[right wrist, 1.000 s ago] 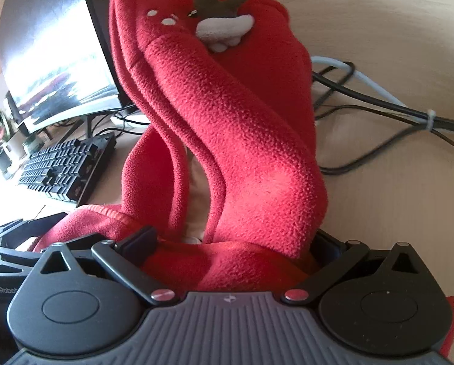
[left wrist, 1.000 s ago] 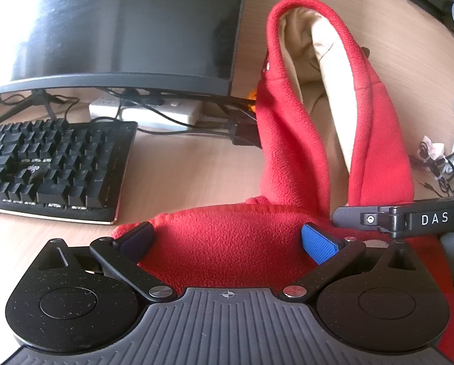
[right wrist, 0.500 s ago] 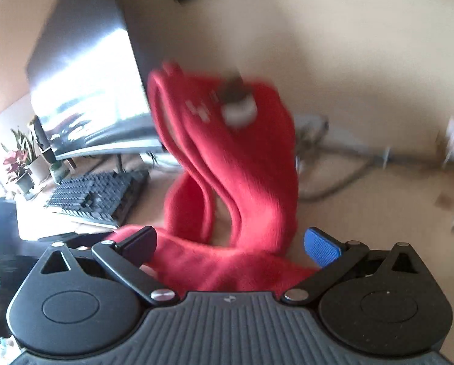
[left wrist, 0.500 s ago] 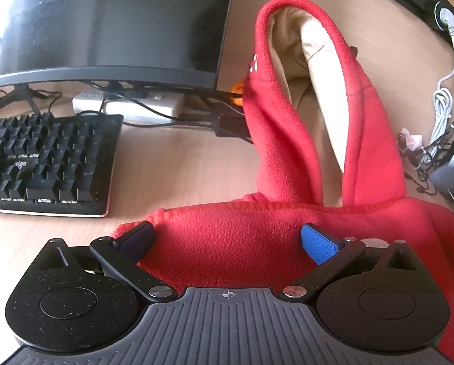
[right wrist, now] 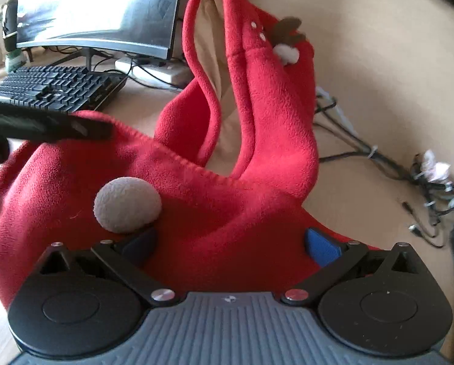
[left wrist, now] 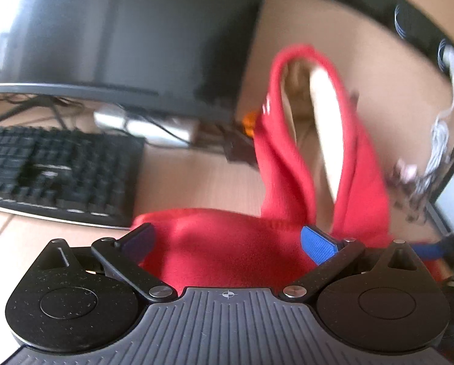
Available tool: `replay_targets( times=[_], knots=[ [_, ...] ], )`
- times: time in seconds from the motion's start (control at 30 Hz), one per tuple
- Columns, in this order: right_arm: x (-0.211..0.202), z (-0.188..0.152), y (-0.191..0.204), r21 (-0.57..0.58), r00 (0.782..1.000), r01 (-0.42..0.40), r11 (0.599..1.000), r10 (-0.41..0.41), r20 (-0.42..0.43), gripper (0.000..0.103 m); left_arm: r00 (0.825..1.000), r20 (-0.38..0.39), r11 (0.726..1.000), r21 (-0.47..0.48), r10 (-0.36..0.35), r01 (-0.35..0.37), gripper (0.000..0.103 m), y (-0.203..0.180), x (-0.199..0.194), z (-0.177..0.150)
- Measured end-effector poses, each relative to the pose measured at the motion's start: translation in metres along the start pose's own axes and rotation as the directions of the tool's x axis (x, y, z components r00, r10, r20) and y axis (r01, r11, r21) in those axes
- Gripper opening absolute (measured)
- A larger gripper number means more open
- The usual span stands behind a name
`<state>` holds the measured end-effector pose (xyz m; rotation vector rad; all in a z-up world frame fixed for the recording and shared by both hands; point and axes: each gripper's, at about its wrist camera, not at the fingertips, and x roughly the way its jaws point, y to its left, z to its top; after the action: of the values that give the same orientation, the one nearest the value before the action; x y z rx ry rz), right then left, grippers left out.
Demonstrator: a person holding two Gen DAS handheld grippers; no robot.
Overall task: Fold clothes
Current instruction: 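Grasp the folded jacket with both grippers and lift it off the desk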
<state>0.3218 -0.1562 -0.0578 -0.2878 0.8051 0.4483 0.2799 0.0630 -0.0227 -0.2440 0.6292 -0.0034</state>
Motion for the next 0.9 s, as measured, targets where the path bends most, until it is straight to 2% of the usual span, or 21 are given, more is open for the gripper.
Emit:
replay_targets(
  times=[0.1,0.17,0.23,0.3,0.37,0.43,0.57,0.7,0.8,0.87,0.9],
  knots=[
    [-0.003,0.010,-0.028,0.040,0.995,-0.097,0.994,0.098,-0.028,0.103,0.999,-0.038,0.999,-0.024,-0.030,0.029,0.103,0.001,-0.028,-0.002],
    [-0.014,0.015,-0.048,0.085,0.996,-0.082,0.993,0.079,0.038,0.103,0.989,-0.092,0.993,-0.044,-0.114,0.110,0.103,-0.003,-0.038,-0.010],
    [-0.018,0.021,-0.066,0.130,0.995,-0.034,0.991,0.021,0.096,0.103,0.963,-0.157,0.975,-0.082,-0.219,0.208,0.103,-0.008,-0.042,-0.021],
    [-0.004,0.027,-0.077,0.163,0.998,-0.014,0.987,0.003,0.069,0.103,0.910,-0.249,0.941,-0.157,-0.331,0.299,0.103,-0.015,-0.033,-0.035],
    [0.014,0.023,-0.077,0.157,1.000,0.007,0.988,-0.009,0.010,0.103,0.891,-0.290,0.936,-0.156,-0.348,0.315,0.103,-0.024,-0.025,-0.046],
    [0.015,0.009,-0.074,0.172,0.999,0.036,0.984,-0.033,-0.019,0.103,0.898,-0.296,0.945,-0.110,-0.327,0.308,0.103,-0.028,-0.019,-0.048],
    [0.002,-0.021,-0.069,0.241,0.997,0.079,0.967,-0.076,-0.023,0.103,0.894,-0.308,0.945,-0.079,-0.326,0.317,0.103,-0.023,-0.008,-0.041],
    [-0.025,-0.055,-0.063,0.385,0.990,0.137,0.912,-0.141,-0.019,0.103,0.890,-0.310,0.940,-0.039,-0.334,0.340,0.103,-0.016,0.008,-0.029],
    [-0.044,-0.072,-0.036,0.465,0.976,0.205,0.861,-0.216,-0.031,0.103,0.900,-0.318,0.945,0.034,-0.298,0.325,0.103,-0.015,0.018,-0.018],
    [-0.058,-0.081,-0.013,0.499,0.972,0.218,0.839,-0.234,-0.032,0.103,0.909,-0.321,0.950,0.076,-0.264,0.303,0.103,-0.015,0.023,-0.012],
    [-0.063,-0.084,-0.002,0.509,0.972,0.216,0.833,-0.232,-0.032,0.103,0.908,-0.324,0.950,0.076,-0.265,0.304,0.103,-0.013,0.024,-0.009]
  ],
)
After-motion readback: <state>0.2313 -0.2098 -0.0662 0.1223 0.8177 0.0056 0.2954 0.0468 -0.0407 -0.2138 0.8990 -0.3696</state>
